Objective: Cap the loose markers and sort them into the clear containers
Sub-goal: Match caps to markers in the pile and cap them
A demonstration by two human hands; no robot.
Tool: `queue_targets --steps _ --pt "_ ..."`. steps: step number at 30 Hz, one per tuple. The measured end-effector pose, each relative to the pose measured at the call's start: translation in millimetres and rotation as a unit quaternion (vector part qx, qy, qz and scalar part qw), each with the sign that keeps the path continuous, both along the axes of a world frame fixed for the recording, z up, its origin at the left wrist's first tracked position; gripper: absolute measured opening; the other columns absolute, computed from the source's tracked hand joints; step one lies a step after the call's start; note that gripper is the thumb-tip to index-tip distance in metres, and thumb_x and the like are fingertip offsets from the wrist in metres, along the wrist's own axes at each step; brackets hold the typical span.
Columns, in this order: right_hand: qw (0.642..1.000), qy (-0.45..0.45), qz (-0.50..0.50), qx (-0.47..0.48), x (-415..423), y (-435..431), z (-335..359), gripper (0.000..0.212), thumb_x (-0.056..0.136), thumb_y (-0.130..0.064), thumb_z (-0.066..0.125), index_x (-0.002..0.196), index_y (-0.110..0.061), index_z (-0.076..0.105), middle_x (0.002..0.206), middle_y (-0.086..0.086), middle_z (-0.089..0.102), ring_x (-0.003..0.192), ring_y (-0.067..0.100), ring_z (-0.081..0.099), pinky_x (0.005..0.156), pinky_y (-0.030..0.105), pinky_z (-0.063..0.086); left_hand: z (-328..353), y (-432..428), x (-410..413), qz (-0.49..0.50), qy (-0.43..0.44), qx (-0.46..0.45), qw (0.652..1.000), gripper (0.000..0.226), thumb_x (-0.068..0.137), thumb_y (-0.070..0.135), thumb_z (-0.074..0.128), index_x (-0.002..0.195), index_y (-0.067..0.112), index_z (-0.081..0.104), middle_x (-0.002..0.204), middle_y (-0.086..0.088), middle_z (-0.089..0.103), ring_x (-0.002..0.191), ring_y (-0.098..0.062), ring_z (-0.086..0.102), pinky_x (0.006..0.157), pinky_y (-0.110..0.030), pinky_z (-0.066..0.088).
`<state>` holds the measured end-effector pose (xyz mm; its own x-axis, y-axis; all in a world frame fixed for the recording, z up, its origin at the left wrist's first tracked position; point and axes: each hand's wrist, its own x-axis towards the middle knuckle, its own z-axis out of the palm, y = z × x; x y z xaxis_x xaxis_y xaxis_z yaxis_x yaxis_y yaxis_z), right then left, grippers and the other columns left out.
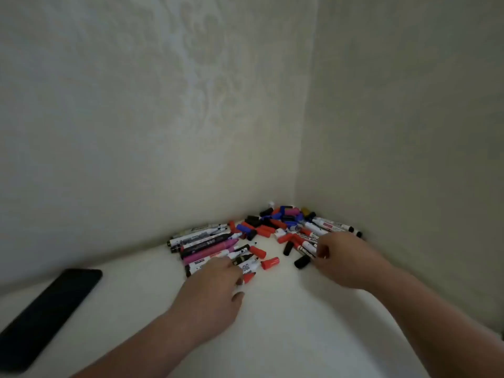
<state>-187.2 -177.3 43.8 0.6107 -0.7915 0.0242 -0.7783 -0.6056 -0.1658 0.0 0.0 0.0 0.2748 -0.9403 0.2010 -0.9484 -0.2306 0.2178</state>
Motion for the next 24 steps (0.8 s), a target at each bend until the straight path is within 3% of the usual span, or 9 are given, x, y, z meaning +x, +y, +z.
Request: queue_targets --steps 4,7,10,13,18,21,24 --pt "0.999 -0.008 0.03 0.027 24 -24 -3 0.013 0.094 -0.023 0.053 0.089 -0.023 0.064 0.084 -0.001 0.064 0.073 0.013 0.061 0.067 0.031 0.052 1 -21 6 0.011 -0.024 0.024 0.999 0.027 0.096 0.044 0.054 0.12 0.03 0.053 0.118 0.011 0.046 0.112 -0.01 0.047 0.085 -0.022 0.04" --pt "0.995 -0.025 0.093 0.036 49 -40 -13 0.006 0.093 -0.026 0.058 0.091 -0.026 0.063 0.087 -0.008 0.063 0.078 0.009 0.06 0.071 0.029 0.054 -2 -32 10 0.019 -0.022 0.059 0.998 0.021 0.099 0.043 0.05 0.117 0.032 0.052 0.116 0.012 0.047 0.109 -0.009 0.046 0.082 -0.022 0.036" --pt "0.986 -0.049 0.151 0.044 63 -44 -23 0.009 0.092 -0.028 0.063 0.092 -0.036 0.059 0.089 -0.018 0.057 0.082 0.001 0.056 0.073 0.02 0.049 -2 -38 12 0.017 -0.033 0.071 0.997 0.019 0.102 0.036 0.042 0.114 0.032 0.056 0.114 0.012 0.05 0.106 -0.008 0.045 0.088 -0.023 0.039" --pt "0.977 -0.084 0.19 0.043 63 -41 -35 0.015 0.093 -0.035 0.064 0.107 -0.038 0.061 0.093 -0.027 0.049 0.084 -0.005 0.051 0.075 0.01 0.041 0 -46 12 0.026 -0.059 0.103 0.993 0.022 0.103 0.033 0.04 0.119 0.031 0.055 0.118 0.011 0.049 0.113 -0.01 0.045 0.095 -0.027 0.041" --pt "0.967 -0.09 0.238 0.021 58 -40 -45 0.024 0.093 -0.041 0.06 0.116 -0.04 0.06 0.113 -0.027 0.052 0.096 -0.006 0.049 0.088 0.02 0.048 3 -55 11 0.019 -0.084 0.137 0.987 0.028 0.102 0.031 0.042 0.128 0.028 0.053 0.124 0.008 0.05 0.119 -0.013 0.046 0.099 -0.031 0.044" --pt "0.965 -0.096 0.245 0.006 60 -40 -51 0.02 0.092 -0.042 0.06 0.111 -0.038 0.063 0.109 -0.023 0.056 0.098 -0.002 0.053 0.085 0.02 0.049 4 -65 12 0.013 -0.082 0.155 0.984 0.031 0.101 0.03 0.046 0.131 0.029 0.05 0.126 0.007 0.049 0.123 -0.014 0.047 0.102 -0.033 0.045" --pt "0.966 -0.088 0.242 -0.011 66 -39 -57 0.016 0.096 -0.039 0.057 0.109 -0.035 0.065 0.104 -0.017 0.059 0.094 0.002 0.055 0.082 0.023 0.05 15 -78 12 0.019 -0.056 0.193 0.979 0.018 0.098 0.029 0.053 0.117 0.026 0.054 0.118 0.004 0.053 0.104 -0.013 0.051 0.088 -0.026 0.045"
